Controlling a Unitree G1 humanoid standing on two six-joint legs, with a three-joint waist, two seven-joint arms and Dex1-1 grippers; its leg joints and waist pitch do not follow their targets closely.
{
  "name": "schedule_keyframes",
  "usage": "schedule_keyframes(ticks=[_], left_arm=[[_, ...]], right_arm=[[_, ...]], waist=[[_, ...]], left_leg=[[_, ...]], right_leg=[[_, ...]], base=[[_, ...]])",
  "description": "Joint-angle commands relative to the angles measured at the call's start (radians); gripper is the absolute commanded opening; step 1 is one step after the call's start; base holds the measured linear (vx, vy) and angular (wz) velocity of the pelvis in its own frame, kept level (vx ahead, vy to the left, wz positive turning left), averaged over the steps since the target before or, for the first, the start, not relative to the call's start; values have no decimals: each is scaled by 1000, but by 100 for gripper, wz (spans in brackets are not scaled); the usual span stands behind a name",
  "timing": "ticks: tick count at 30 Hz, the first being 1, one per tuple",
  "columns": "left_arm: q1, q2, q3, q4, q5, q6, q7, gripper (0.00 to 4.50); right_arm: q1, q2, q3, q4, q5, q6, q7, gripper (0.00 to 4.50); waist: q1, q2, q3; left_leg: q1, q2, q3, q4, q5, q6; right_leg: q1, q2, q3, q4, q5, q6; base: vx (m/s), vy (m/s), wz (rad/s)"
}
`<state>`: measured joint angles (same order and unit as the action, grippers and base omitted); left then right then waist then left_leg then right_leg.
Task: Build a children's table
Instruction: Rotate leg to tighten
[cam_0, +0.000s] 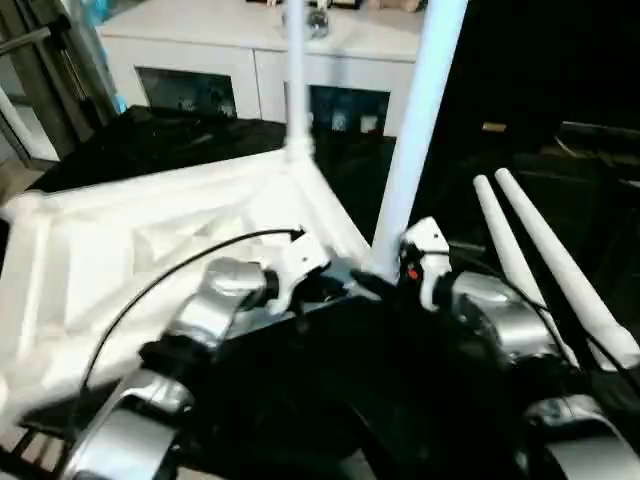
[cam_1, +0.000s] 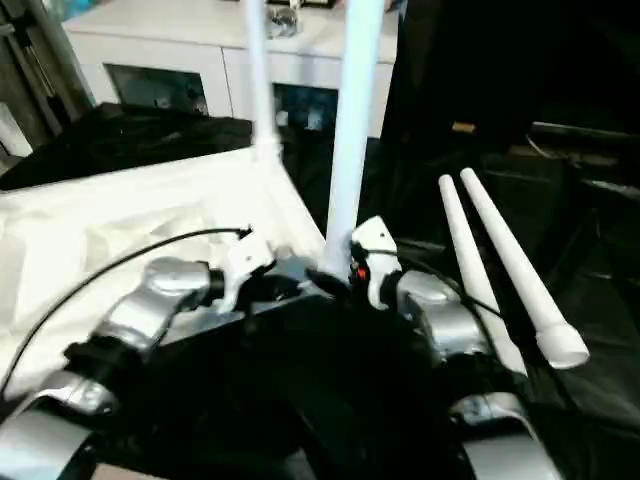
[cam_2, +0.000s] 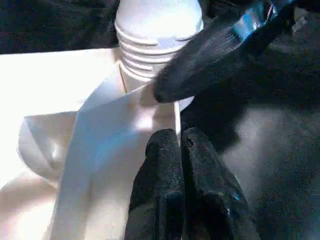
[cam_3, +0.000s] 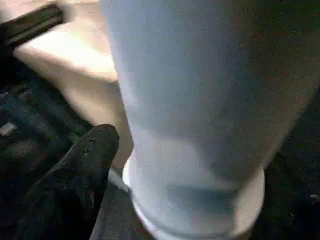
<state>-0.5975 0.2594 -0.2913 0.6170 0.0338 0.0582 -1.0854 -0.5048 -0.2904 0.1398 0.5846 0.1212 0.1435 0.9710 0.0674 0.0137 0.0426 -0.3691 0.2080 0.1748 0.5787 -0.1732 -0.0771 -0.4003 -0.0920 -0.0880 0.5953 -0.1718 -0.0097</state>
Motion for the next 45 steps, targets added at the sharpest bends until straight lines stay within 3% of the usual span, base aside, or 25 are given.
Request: schedule_keyframes(ticks=[1, 5, 9, 14, 21, 26, 29, 30, 32, 34, 36, 38, 41, 42, 45], left_arm=[[4, -6, -41, -47, -27, -24, -73, 0], [28, 47, -50, -101, -49, -21, -170, 0], [46, 87, -47, -148, -77, 4, -252, 0], [52, 103, -51, -164, -86, 15, -275, 0], [52, 74, -39, -151, -70, 10, -214, 0], [23, 15, -22, -97, -36, 12, -75, 0], [-19, -49, 0, -31, -11, 34, 69, 0], [-31, -67, 5, -15, -3, 48, 110, 0], [-35, -74, 7, -10, 1, 55, 127, 0], [-56, -106, 18, 21, 13, 81, 207, 0], [-92, -174, 49, 77, 26, 123, 346, 0], [-95, -188, 49, 82, 29, 124, 358, 0], [-90, -199, 40, 81, 32, 109, 341, 0], [-82, -193, 34, 72, 29, 100, 322, 0], [-66, -175, 25, 50, 26, 88, 285, 0]], right_arm=[[18, 5, 80, -47, 11, 1, 118, 390], [47, -63, 113, -122, 32, 25, 233, 390], [72, -97, 131, -191, 52, 66, 313, 390], [79, -97, 134, -210, 54, 78, 322, 348], [105, -77, 145, -221, 58, 104, 306, 294], [87, -11, 102, -140, 27, 112, 145, 280], [38, 68, 52, -12, -30, 88, -111, 278], [22, 91, 35, 27, -43, 85, -189, 278], [17, 99, 29, 39, -45, 86, -216, 276], [-7, 135, -10, 90, -41, 98, -336, 276], [-55, 207, -88, 200, -40, 99, -570, 276], [-62, 223, -93, 217, -45, 85, -597, 276], [-67, 249, -90, 229, -49, 34, -575, 276], [-69, 253, -95, 225, -34, 32, -545, 331], [-68, 246, -90, 206, -19, 35, -487, 345]], waist=[[3, -4, -66], [7, -3, -64], [16, -4, -59], [20, -3, -57], [21, -5, -61], [16, -7, -57], [9, -6, -55], [0, -7, -51], [-9, -8, -53], [-14, -7, -50], [-21, -2, -50], [-21, -2, -52], [-19, -5, -54], [-18, -6, -55], [-17, -4, -56]], left_leg=[[2, 26, 2, -58, -166, 94], [8, 28, 3, -60, -197, 87], [11, 29, 4, -64, -230, 68], [15, 29, 2, -68, -257, 42], [11, 28, 1, -66, -221, 43], [12, 24, 2, -67, -242, 32], [19, 20, -1, -69, -283, 0], [13, 17, -5, -72, -293, -11], [17, 15, -8, -72, -315, -15], [19, 14, -6, -69, -332, -4], [23, 11, -7, -68, -345, -11], [20, 11, -9, -69, -338, -11], [13, 13, -7, -71, -327, 12], [13, 14, -6, -71, -319, 18], [10, 15, -5, -71, -304, 26]], right_leg=[[58, -48, 43, -52, -95, -254], [54, -50, 44, -55, -125, -257], [52, -51, 47, -64, -207, -234], [47, -52, 48, -70, -264, -217], [49, -50, 48, -64, -221, -216], [46, -51, 49, -71, -267, -206], [41, -54, 46, -83, -381, -171], [44, -53, 44, -86, -417, -157], [42, -54, 41, -93, -457, -138], [36, -54, 42, -100, -477, -131], [32, -52, 38, -106, -515, -121], [35, -53, 36, -107, -512, -117], [38, -51, 39, -101, -438, -128], [38, -51, 40, -99, -418, -136], [41, -51, 41, -94, -388, -149]], base=[[0, 0, 0], [0, 0, 0], [0, 0, 0], [0, 0, 0], [0, 0, 0], [0, 0, 0], [0, 0, 0], [0, 0, 0], [0, 0, 0], [0, 0, 0], [0, 0, 0], [0, 0, 0], [0, 0, 0], [0, 0, 0], [0, 0, 0]])
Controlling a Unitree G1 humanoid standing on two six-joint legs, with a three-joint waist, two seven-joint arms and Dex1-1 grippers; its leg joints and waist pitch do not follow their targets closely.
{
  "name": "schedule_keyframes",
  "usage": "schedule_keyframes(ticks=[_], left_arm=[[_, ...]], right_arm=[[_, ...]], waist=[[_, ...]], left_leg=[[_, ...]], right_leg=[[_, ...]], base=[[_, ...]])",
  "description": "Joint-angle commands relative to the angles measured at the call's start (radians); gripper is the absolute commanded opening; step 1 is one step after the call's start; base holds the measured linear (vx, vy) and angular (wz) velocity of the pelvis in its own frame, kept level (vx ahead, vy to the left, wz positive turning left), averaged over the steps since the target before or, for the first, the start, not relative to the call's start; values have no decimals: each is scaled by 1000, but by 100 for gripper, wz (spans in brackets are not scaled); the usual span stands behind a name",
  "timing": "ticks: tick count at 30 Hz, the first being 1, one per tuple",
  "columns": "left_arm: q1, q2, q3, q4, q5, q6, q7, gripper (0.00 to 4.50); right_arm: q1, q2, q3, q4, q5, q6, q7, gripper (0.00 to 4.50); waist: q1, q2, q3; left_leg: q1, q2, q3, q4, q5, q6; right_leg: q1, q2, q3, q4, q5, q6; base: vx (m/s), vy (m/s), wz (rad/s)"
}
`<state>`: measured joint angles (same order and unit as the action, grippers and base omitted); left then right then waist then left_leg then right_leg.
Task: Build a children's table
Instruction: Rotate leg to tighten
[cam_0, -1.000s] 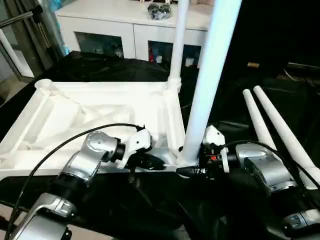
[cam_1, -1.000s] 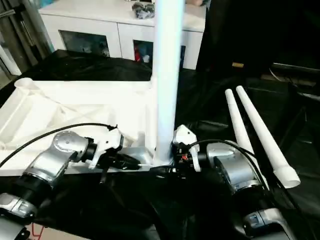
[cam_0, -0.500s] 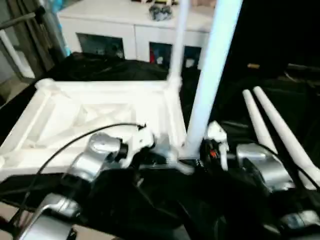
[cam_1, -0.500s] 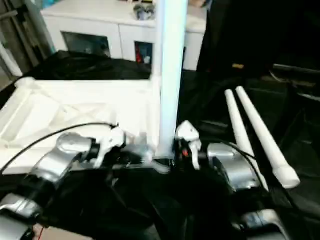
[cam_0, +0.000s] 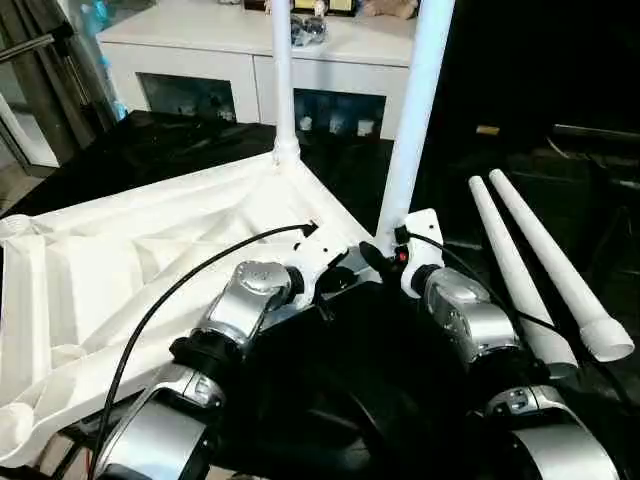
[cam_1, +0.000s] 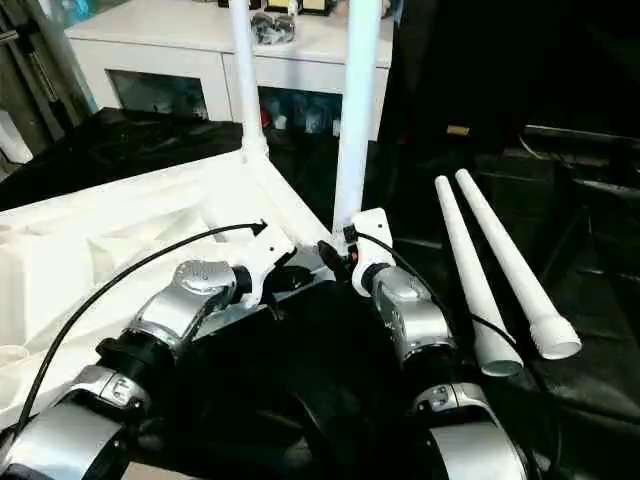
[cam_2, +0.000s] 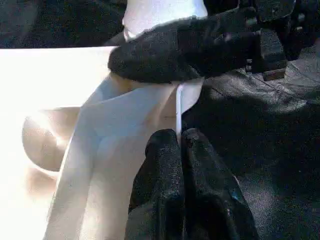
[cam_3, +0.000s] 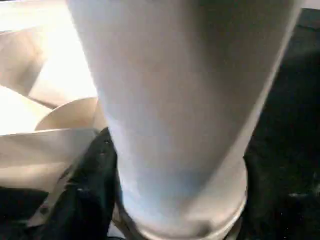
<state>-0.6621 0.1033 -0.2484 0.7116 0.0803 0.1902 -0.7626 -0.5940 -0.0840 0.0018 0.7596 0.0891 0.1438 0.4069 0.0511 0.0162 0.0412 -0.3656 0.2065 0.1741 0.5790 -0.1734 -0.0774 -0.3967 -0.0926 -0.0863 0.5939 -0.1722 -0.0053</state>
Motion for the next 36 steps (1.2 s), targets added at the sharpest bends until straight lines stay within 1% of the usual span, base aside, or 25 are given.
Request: schedule_keyframes(ticks=[1, 2, 3, 5, 6, 7, 8, 9, 10, 12, 14, 16, 17, 18, 20, 21, 23, 24, 25, 26, 28, 31, 32, 34, 36], left_arm=[[5, -6, -22, -51, -22, -55, -57, 0], [7, -1, -24, -54, -23, -63, -68, 0], [23, 27, -32, -75, -32, -78, -120, 0], [30, 39, -38, -84, -35, -91, -142, 0], [43, 59, -42, -107, -48, -94, -188, 0], [43, 60, -43, -108, -48, -94, -190, 0], [52, 76, -46, -122, -56, -104, -223, 0], [60, 92, -49, -134, -63, -120, -259, 0], [73, 122, -57, -155, -74, -117, -320, 0], [78, 133, -61, -163, -77, -111, -340, 0], [88, 166, -74, -178, -78, -110, -398, 0], [97, 190, -79, -193, -88, -103, -449, 0], [100, 196, -80, -199, -92, -100, -462, 0], [104, 204, -82, -208, -96, -98, -478, 0], [113, 225, -89, -228, -108, -98, -519, 0], [113, 225, -89, -228, -108, -98, -519, 0], [119, 236, -92, -241, -115, -92, -543, 0], [121, 242, -94, -248, -119, -90, -553, 0], [123, 244, -95, -251, -120, -90, -557, 0], [125, 246, -95, -256, -122, -87, -561, 0], [127, 247, -95, -261, -122, -85, -564, 0], [127, 236, -92, -258, -119, -87, -547, 0], [127, 230, -90, -256, -116, -86, -534, 0], [121, 210, -82, -244, -109, -83, -492, 0], [113, 193, -76, -230, -102, -78, -456, 0]], right_arm=[[20, 27, 64, 24, 7, 28, 115, 361], [21, 21, 73, 20, 2, 22, 133, 376], [33, -16, 115, -16, -11, -7, 223, 376], [41, -31, 129, -36, -9, -14, 265, 391], [55, -60, 144, -71, 0, -25, 334, 391], [55, -61, 144, -72, 0, -25, 336, 391], [65, -86, 155, -97, 5, -39, 386, 391], [74, -109, 166, -120, 5, -61, 432, 391], [91, -152, 178, -160, 16, -65, 520, 391], [97, -166, 181, -174, 20, -64, 553, 391], [113, -205, 192, -210, 37, -53, 644, 391], [129, -240, 208, -248, 53, -35, 723, 391], [134, -249, 213, -259, 57, -28, 742, 391], [139, -259, 219, -274, 63, -19, 764, 391], [153, -280, 233, -309, 76, -2, 814, 391], [153, -281, 233, -310, 76, -2, 815, 391], [157, -283, 237, -318, 78, 0, 830, 366], [160, -284, 240, -325, 79, 4, 834, 366], [162, -284, 242, -328, 79, 6, 835, 355], [166, -285, 244, -337, 80, 12, 840, 355], [172, -280, 248, -346, 79, 18, 840, 324], [179, -268, 246, -352, 85, 26, 830, 313], [182, -262, 242, -355, 93, 33, 823, 289], [185, -240, 226, -355, 103, 48, 789, 281], [181, -223, 214, -336, 95, 37, 750, 276]], waist=[[1, -8, -54], [0, -8, -55], [0, -9, -57], [-1, -10, -57], [-3, -11, -58], [0, -10, -61], [1, -9, -61], [1, -8, -64], [3, -10, -66], [7, -7, -66], [12, -6, -67], [16, -5, -65], [18, -5, -65], [19, -6, -63], [22, -7, -61], [23, -8, -58], [25, -8, -58], [26, -8, -58], [25, -8, -58], [25, -8, -57], [26, -9, -58], [29, -10, -60], [31, -10, -60], [32, -11, -60], [31, -12, -59]], left_leg=[[6, 17, -4, -71, -305, 29], [3, 17, -5, -71, -301, 31], [-1, 18, -6, -71, -287, 34], [-2, 19, -4, -70, -280, 41], [-1, 18, -2, -69, -257, 48], [0, 20, -3, -67, -243, 49], [1, 21, 0, -64, -223, 62], [-2, 22, -1, -63, -202, 70], [-1, 23, 1, -61, -183, 80], [-3, 25, 3, -58, -159, 100], [1, 26, 3, -58, -155, 103], [3, 28, 6, -57, -169, 107], [3, 29, 6, -57, -175, 107], [5, 28, 7, -59, -185, 102], [5, 29, 5, -61, -207, 89], [5, 29, 6, -63, -219, 82], [5, 29, 5, -64, -231, 71], [7, 28, 5, -65, -237, 63], [8, 28, 5, -65, -237, 60], [8, 28, 4, -66, -237, 56], [7, 29, 4, -66, -233, 53], [7, 28, 4, -64, -215, 55], [6, 28, 4, -64, -207, 57], [6, 27, 5, -63, -200, 59], [6, 26, 4, -64, -205, 52]], right_leg=[[39, -51, 40, -92, -387, -157], [42, -52, 40, -91, -382, -159], [46, -52, 39, -87, -362, -161], [45, -51, 40, -85, -339, -164], [46, -50, 42, -81, -303, -180], [49, -52, 42, -77, -278, -188], [46, -51, 44, -74, -232, -205], [50, -50, 43, -66, -191, -221], [51, -48, 42, -61, -150, -232], [51, -46, 43, -53, -93, -251], [53, -45, 41, -50, -76, -265], [50, -45, 43, -51, -75, -271], [51, -47, 43, -50, -81, -273], [49, -47, 43, -53, -105, -268], [50, -48, 43, -57, -151, -258], [48, -49, 45, -60, -179, -247], [48, -52, 45, -64, -220, -236], [45, -50, 45, -66, -238, -228], [45, -50, 46, -66, -242, -227], [44, -49, 46, -67, -245, -224], [45, -50, 47, -66, -244, -220], [45, -49, 47, -63, -222, -223], [46, -49, 47, -61, -211, -223], [45, -49, 47, -61, -207, -222], [44, -50, 47, -64, -223, -219]], base=[[0, 0, 0], [0, 0, 0], [0, 0, 0], [0, 0, 0], [0, 0, 0], [0, 0, 0], [0, 0, 0], [0, 0, 0], [0, 0, 0], [0, 0, 0], [0, 0, 0], [0, 0, 0], [0, 0, 0], [0, 0, 0], [0, 0, 0], [0, 0, 0], [0, 0, 0], [0, 0, 0], [0, 0, 0], [0, 0, 0], [0, 0, 0], [0, 0, 0], [0, 0, 0], [0, 0, 0], [0, 0, 0]])
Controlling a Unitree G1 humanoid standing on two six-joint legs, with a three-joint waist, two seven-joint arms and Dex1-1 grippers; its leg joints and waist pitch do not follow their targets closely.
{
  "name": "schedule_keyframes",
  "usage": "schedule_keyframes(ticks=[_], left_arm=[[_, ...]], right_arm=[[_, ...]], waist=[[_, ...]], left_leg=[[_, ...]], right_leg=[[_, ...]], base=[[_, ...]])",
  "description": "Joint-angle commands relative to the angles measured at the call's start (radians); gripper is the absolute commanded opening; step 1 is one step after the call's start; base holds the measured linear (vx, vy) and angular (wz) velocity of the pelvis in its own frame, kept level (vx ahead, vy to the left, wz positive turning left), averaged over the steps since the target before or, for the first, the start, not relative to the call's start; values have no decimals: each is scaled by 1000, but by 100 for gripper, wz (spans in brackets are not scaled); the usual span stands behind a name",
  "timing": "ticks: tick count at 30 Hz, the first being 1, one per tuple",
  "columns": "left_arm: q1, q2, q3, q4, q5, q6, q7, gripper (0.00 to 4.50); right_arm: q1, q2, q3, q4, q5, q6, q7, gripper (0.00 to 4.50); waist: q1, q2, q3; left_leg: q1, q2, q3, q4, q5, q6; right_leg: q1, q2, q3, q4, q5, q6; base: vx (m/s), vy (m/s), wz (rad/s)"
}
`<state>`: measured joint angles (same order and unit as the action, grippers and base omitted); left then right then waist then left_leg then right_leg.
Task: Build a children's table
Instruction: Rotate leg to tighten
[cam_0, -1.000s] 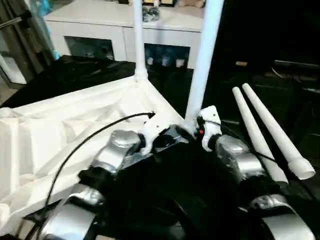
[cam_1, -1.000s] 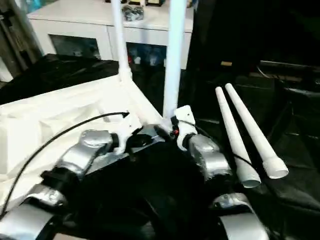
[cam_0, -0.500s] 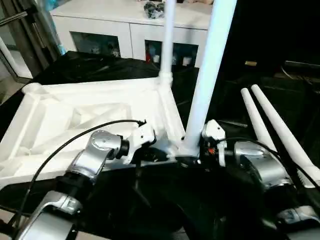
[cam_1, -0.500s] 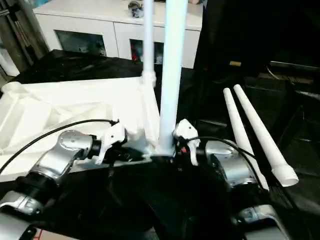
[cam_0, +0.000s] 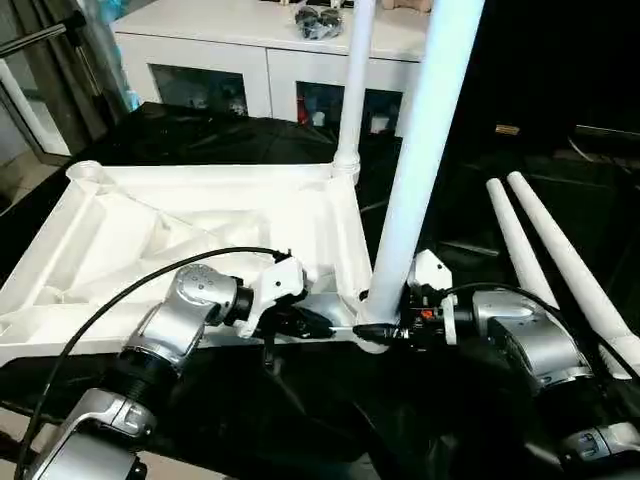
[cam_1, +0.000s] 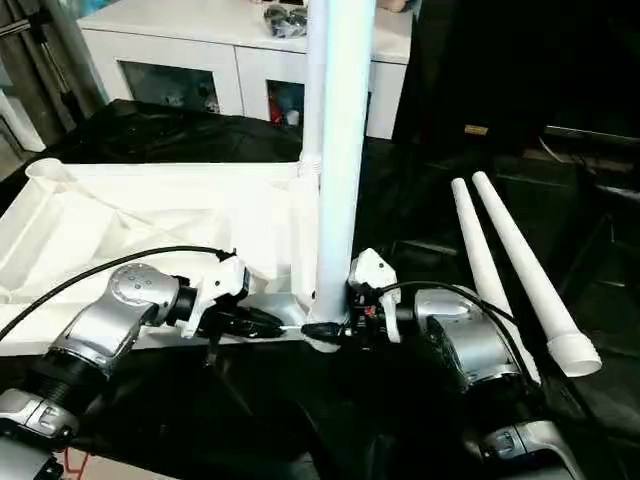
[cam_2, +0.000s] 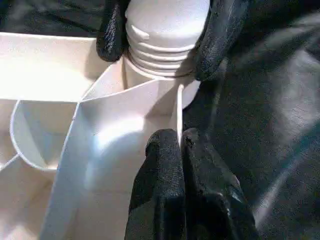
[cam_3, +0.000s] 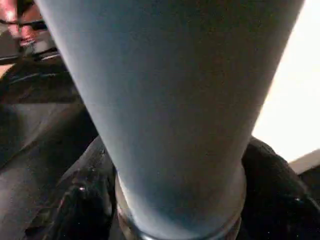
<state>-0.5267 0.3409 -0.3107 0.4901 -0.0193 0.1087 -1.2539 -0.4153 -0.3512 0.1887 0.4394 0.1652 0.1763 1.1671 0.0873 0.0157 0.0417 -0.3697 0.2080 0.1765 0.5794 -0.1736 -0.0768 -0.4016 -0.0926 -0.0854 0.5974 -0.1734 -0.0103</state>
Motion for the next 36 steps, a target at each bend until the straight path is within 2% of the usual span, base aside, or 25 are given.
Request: schedule_keyframes(ticks=[1, 4, 6, 7, 9, 10, 11, 14, 15, 16, 18, 21, 23, 26, 28, 30, 31, 34, 36], left_arm=[[-33, -63, -7, 8, 3, 5, 73, 0], [-60, -105, 7, 44, 19, 16, 161, 0], [-98, -157, 23, 100, 45, 35, 280, 0], [-98, -157, 23, 100, 45, 35, 280, 0], [-123, -191, 36, 135, 57, 49, 361, 0], [-141, -221, 48, 160, 63, 64, 430, 0], [-153, -245, 57, 177, 66, 73, 477, 0], [-163, -285, 66, 194, 72, 70, 529, 0], [-162, -289, 65, 193, 72, 65, 525, 0], [-160, -292, 65, 190, 72, 63, 517, 0], [-154, -290, 61, 182, 70, 59, 500, 0], [-140, -268, 48, 169, 68, 46, 459, 0], [-127, -246, 40, 156, 65, 31, 420, 0], [-96, -200, 19, 120, 56, 7, 331, 0], [-71, -160, 2, 86, 46, -17, 253, 0], [-58, -138, -2, 60, 32, -4, 204, 0], [-51, -124, -6, 48, 26, -5, 174, 0], [-36, -86, -21, 26, 21, -2, 112, 0], [-25, -55, -27, 11, 17, -10, 63, 0]], right_arm=[[-8, 65, 16, 14, 11, 9, -54, 275], [-32, 111, -7, 87, -19, 2, -174, 274], [-69, 168, -44, 182, -60, 10, -376, 274], [-69, 168, -44, 182, -60, 10, -376, 273], [-88, 201, -68, 228, -71, 17, -482, 273], [-106, 232, -89, 270, -76, 28, -577, 273], [-121, 258, -107, 303, -77, 38, -652, 273], [-142, 306, -131, 344, -75, 29, -718, 273], [-142, 311, -127, 342, -78, 16, -710, 273], [-144, 316, -128, 345, -80, 1, -702, 308], [-149, 322, -142, 348, -61, -4, -680, 342], [-153, 308, -144, 341, -50, -3, -636, 360], [-149, 283, -117, 323, -66, -26, -586, 380], [-120, 229, -74, 247, -54, -53, -441, 380], [-91, 174, -40, 179, -38, -76, -312, 380], [-78, 142, -28, 151, -32, -75, -245, 380], [-70, 125, -24, 134, -24, -71, -205, 380], [-54, 84, -13, 93, -4, -54, -118, 380], [-38, 45, 1, 53, 12, -38, -40, 380]], waist=[[-4, -12, -60], [-10, -12, -58], [-21, -10, -55], [-24, -11, -55], [-29, -13, -56], [-32, -8, -55], [-34, -8, -56], [-35, -8, -56], [-34, -9, -57], [-33, -8, -57], [-33, -9, -57], [-33, -8, -57], [-31, -11, -57], [-32, -10, -59], [-28, -10, -66], [-27, -6, -66], [-25, -6, -68], [-21, -5, -67], [-20, -5, -64]], left_leg=[[11, 24, 1, -64, -207, 48], [13, 20, 0, -67, -230, 32], [13, 19, -1, -69, -243, 12], [14, 17, -2, -69, -252, 7], [12, 17, -3, -68, -257, 11], [14, 15, -2, -67, -266, 11], [16, 15, -1, -67, -265, 7], [14, 14, -3, -68, -271, 9], [13, 14, -4, -68, -273, 14], [12, 14, -3, -68, -273, 17], [10, 15, -3, -69, -276, 26], [11, 16, -4, -70, -283, 31], [9, 16, -5, -71, -277, 32], [3, 18, -4, -70, -251, 44], [1, 20, -3, -62, -197, 74], [3, 22, -1, -61, -176, 84], [3, 22, 0, -59, -159, 92], [5, 25, 2, -58, -154, 104], [7, 25, 3, -60, -182, 99]], right_leg=[[50, -51, 46, -68, -230, -210], [48, -51, 45, -77, -301, -188], [44, -50, 45, -80, -325, -181], [45, -50, 43, -81, -342, -176], [47, -52, 44, -84, -352, -168], [43, -50, 44, -87, -365, -163], [41, -49, 45, -88, -368, -164], [43, -50, 43, -93, -380, -157], [44, -50, 42, -92, -376, -154], [44, -51, 42, -93, -373, -152], [44, -50, 43, -92, -359, -155], [44, -50, 42, -92, -361, -157], [47, -51, 42, -89, -351, -161], [51, -50, 43, -83, -296, -171], [58, -51, 44, -69, -183, -202], [56, -49, 44, -63, -135, -222], [58, -47, 43, -57, -99, -245], [57, -45, 42, -52, -64, -264], [56, -45, 42, -57, -102, -261]], base=[[0, 0, 0], [0, 0, 0], [0, 0, 0], [0, 0, 0], [0, 0, 0], [0, 0, 0], [0, 0, 0], [0, 0, 0], [0, 0, 0], [0, 0, 0], [0, 0, 0], [0, 0, 0], [0, 0, 0], [0, 0, 0], [0, 0, 0], [27, 1, -1], [0, 0, 0], [0, 0, 0], [0, 0, 0]])
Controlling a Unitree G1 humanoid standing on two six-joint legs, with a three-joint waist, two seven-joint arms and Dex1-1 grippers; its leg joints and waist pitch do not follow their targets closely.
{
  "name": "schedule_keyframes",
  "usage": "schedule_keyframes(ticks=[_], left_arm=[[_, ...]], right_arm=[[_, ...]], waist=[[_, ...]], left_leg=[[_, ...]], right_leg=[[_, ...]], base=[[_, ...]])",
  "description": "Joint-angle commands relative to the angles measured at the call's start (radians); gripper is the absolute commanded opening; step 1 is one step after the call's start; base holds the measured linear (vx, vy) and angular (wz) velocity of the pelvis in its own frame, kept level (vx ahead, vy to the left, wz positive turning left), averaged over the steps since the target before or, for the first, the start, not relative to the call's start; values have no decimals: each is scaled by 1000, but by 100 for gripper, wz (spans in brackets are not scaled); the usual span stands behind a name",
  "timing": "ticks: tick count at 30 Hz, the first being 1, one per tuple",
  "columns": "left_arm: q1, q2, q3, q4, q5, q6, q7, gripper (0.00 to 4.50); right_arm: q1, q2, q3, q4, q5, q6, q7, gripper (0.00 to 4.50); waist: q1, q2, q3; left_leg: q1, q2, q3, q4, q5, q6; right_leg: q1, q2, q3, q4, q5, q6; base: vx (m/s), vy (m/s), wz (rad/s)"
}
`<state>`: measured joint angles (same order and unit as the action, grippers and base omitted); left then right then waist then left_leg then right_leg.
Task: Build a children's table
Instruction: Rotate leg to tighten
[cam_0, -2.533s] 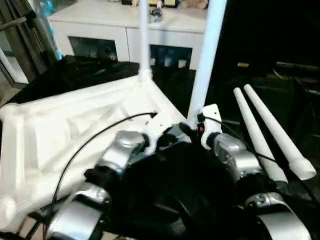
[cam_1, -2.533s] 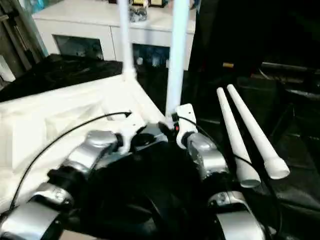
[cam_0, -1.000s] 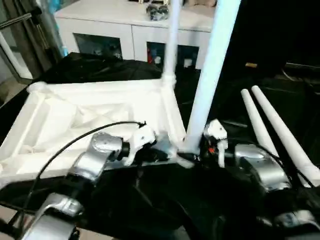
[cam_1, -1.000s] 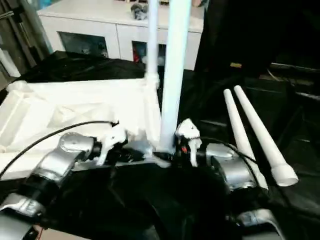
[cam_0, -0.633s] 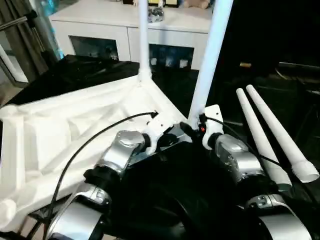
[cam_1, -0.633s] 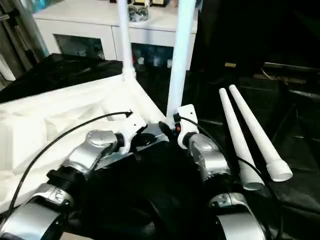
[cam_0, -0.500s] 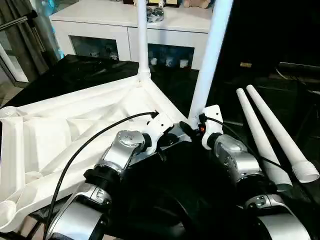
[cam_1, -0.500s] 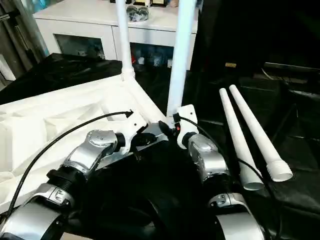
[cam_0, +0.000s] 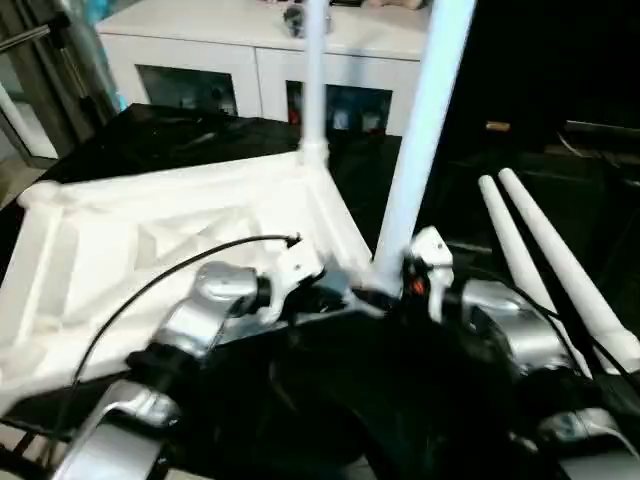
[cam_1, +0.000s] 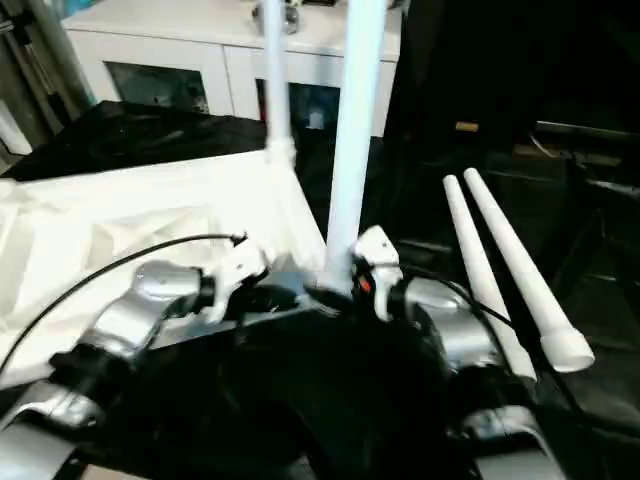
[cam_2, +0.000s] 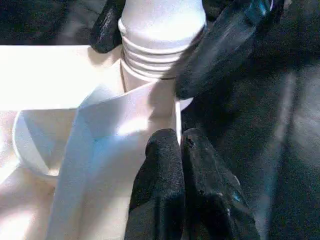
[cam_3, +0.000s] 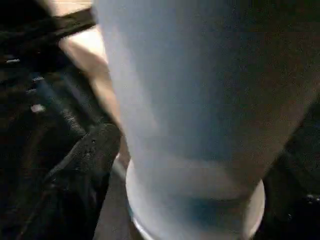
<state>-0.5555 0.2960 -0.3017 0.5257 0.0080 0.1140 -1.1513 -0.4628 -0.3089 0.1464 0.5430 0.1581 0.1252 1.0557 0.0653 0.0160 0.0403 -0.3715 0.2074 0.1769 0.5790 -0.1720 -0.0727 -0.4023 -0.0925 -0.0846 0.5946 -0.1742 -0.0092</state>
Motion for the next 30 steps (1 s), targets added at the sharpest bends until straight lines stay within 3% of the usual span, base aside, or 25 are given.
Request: schedule_keyframes(ticks=[1, 3, 8, 15, 19, 22, 24, 28, 30], left_arm=[[11, 6, -37, -35, -18, -20, -71, 0], [22, 35, -38, -54, -33, -29, -123, 0], [30, 67, -39, -80, -49, -17, -176, 0], [39, 78, -47, -110, -64, 7, -210, 0], [41, 67, -44, -109, -63, 8, -192, 0], [12, 0, -9, -36, -24, 1, -16, 0], [4, -16, 0, -21, -17, 5, 29, 0], [-57, -96, 23, 72, 32, 59, 242, 0], [-79, -130, 38, 102, 34, 79, 309, 0]], right_arm=[[17, -16, 53, -71, 25, 21, 108, 380], [31, -48, 75, -106, 31, 36, 173, 380], [44, -63, 95, -136, 30, 45, 215, 345], [63, -64, 112, -173, 38, 74, 232, 281], [70, -55, 110, -170, 35, 74, 217, 273], [49, 17, 74, -73, -15, 48, 23, 272], [41, 33, 65, -48, -28, 56, -30, 272], [-13, 141, -5, 96, -68, 76, -349, 272], [-25, 173, -28, 124, -69, 84, -433, 271]], waist=[[3, -5, -62], [6, -9, -58], [9, -7, -57], [15, -7, -59], [18, -8, -60], [16, -10, -57], [10, -11, -53], [-12, -14, -50], [-13, -14, -49]], left_leg=[[10, 26, 3, -59, -195, 91], [10, 26, 3, -62, -218, 77], [13, 28, 2, -66, -236, 58], [12, 27, 1, -65, -213, 50], [12, 26, 2, -64, -206, 52], [13, 25, 1, -65, -221, 40], [18, 21, 0, -68, -263, 16], [21, 15, -6, -72, -312, -14], [20, 15, -6, -71, -315, -9]], right_leg=[[56, -46, 41, -56, -118, -259], [56, -48, 43, -62, -182, -238], [50, -48, 45, -66, -235, -222], [51, -48, 46, -62, -210, -220], [51, -48, 46, -60, -194, -224], [49, -50, 47, -65, -226, -217], [46, -51, 46, -77, -330, -188], [41, -50, 42, -90, -456, -141], [39, -51, 44, -95, -466, -130]], base=[[0, 0, 0], [0, 0, 0], [0, 0, 0], [0, 0, 0], [0, 0, 0], [0, 0, 0], [0, 0, 0], [0, 0, 0], [0, 0, 0]])
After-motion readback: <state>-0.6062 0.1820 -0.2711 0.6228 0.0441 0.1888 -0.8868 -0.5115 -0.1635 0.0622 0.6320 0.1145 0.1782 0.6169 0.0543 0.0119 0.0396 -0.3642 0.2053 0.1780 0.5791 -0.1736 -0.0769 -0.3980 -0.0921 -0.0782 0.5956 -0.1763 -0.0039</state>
